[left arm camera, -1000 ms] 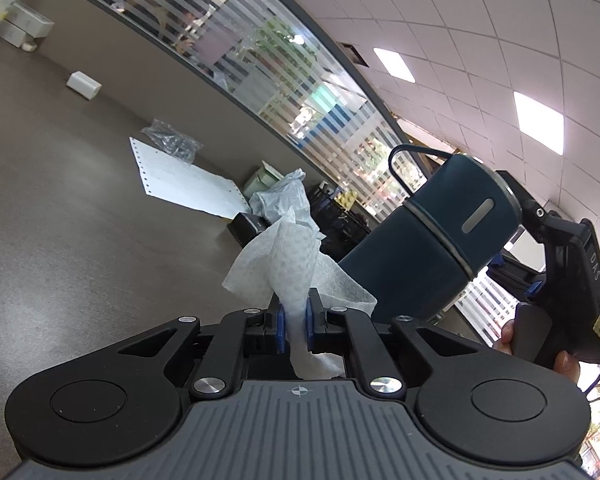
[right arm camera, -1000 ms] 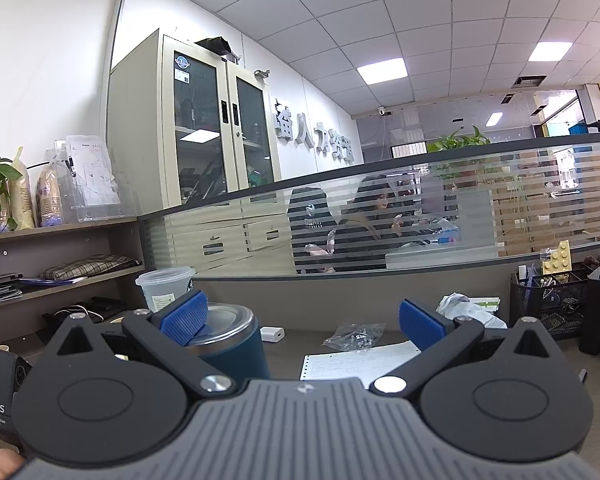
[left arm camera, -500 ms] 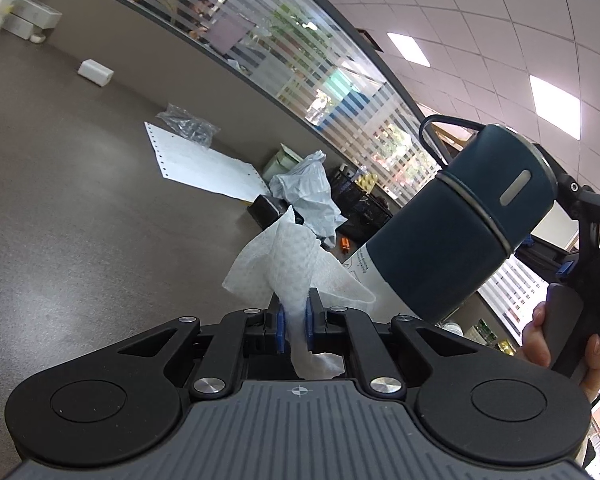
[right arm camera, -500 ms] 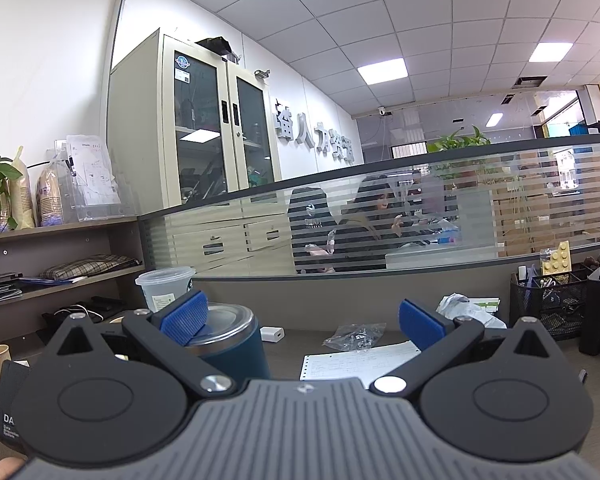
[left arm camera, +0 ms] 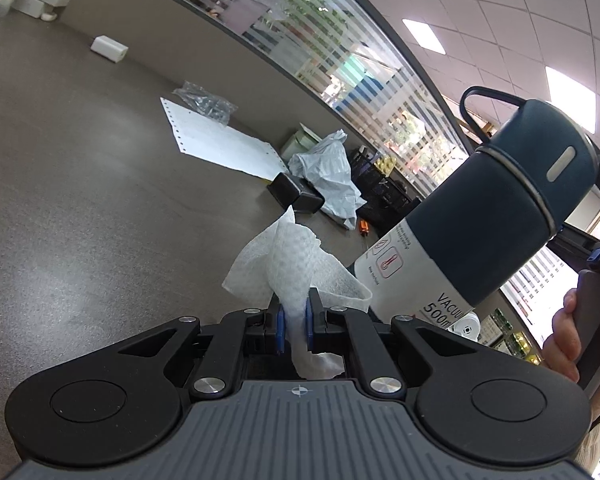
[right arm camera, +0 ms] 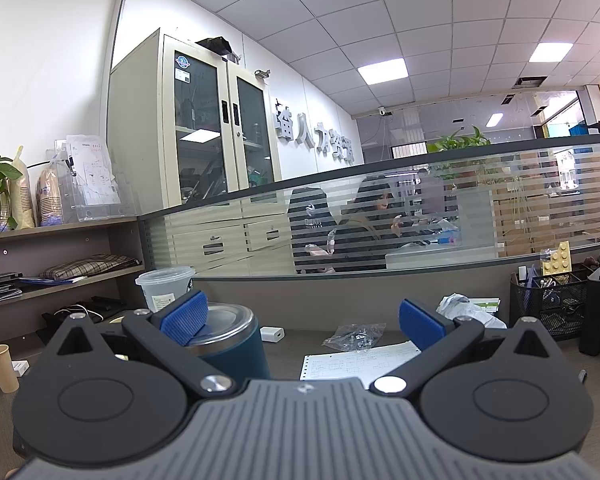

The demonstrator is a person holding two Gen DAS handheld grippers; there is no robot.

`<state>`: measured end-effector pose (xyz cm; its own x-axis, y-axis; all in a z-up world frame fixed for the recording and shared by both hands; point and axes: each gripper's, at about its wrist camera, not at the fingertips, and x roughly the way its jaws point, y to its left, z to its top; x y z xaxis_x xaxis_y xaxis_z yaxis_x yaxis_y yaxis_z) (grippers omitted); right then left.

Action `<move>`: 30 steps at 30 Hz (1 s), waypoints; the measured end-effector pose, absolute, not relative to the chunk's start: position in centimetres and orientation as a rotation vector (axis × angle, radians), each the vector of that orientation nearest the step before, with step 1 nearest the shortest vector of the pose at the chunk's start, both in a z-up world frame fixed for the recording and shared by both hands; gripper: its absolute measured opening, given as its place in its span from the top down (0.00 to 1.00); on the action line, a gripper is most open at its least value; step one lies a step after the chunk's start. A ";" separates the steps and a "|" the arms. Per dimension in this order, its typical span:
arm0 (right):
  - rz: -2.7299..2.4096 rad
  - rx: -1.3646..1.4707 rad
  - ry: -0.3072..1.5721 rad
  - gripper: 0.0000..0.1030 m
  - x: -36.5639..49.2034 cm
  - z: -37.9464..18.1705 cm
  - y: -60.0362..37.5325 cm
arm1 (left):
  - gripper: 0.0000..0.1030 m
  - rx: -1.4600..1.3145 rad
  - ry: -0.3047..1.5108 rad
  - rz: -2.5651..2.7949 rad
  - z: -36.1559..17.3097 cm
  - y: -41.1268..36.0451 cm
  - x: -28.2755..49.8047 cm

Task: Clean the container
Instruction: 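Rub the wipe along the bottle's label while the right gripper tilts the bottle, then wipe the bottle's labelled side with the left gripper while the right gripper holds it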

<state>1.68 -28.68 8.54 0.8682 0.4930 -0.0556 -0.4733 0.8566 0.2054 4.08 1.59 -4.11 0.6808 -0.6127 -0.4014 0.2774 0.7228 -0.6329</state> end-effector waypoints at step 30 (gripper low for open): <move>0.530 0.198 0.108 0.00 1.8 8.5 -28.8 | 0.89 -0.511 0.592 -0.550 -1.5 1.1 2.1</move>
<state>1.81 -28.84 8.47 0.8577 0.5115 -0.0513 -0.4907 0.8444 0.2150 2.08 1.14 -1.50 0.6981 -0.6097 -0.3755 0.3298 0.7392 -0.5873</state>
